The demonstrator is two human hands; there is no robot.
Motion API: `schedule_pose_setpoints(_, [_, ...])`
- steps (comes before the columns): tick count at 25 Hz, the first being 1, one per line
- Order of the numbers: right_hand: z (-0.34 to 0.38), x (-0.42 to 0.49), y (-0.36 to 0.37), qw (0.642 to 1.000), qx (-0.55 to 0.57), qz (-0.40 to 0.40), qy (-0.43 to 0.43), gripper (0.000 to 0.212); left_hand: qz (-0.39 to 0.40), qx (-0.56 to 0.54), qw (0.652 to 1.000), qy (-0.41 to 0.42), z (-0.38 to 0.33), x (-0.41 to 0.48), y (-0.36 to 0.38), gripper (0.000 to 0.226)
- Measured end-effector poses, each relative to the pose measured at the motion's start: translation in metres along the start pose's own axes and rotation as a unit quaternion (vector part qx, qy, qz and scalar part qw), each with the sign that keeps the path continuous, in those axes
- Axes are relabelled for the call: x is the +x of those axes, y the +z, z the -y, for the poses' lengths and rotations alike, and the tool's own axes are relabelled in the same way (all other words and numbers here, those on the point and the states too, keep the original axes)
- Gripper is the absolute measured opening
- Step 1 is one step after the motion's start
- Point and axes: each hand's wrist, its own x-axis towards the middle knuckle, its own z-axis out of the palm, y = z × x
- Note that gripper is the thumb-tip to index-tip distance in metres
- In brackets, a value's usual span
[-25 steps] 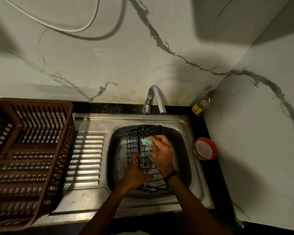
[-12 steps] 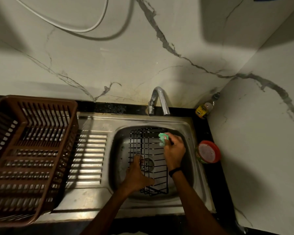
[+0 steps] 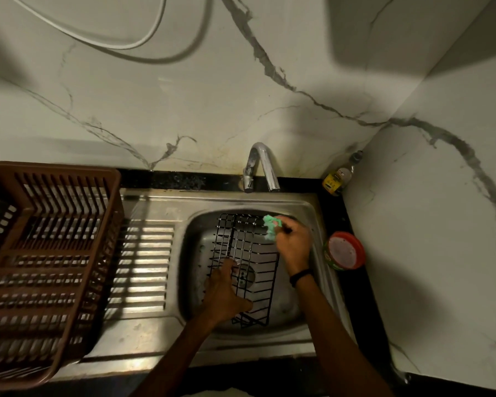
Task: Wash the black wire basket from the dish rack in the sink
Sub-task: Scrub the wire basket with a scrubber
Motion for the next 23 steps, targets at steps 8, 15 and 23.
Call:
schedule_pose_setpoints(8, [-0.004, 0.019, -0.031, 0.995, -0.058, 0.08, -0.011, 0.02, 0.004, 0.107, 0.994, 0.017, -0.002, -0.003, -0.006, 0.103])
schedule_pose_setpoints(15, [-0.004, 0.007, -0.028, 0.992, -0.078, 0.05, -0.082, 0.018, -0.003, 0.197, 0.98, 0.006, -0.015, -0.007, -0.011, 0.106])
schedule_pose_setpoints(23, [-0.029, -0.081, 0.013, 0.91, -0.213, 0.16, -0.318, 0.021, -0.067, 0.247, 0.967, 0.003, -0.028, -0.011, -0.018, 0.1])
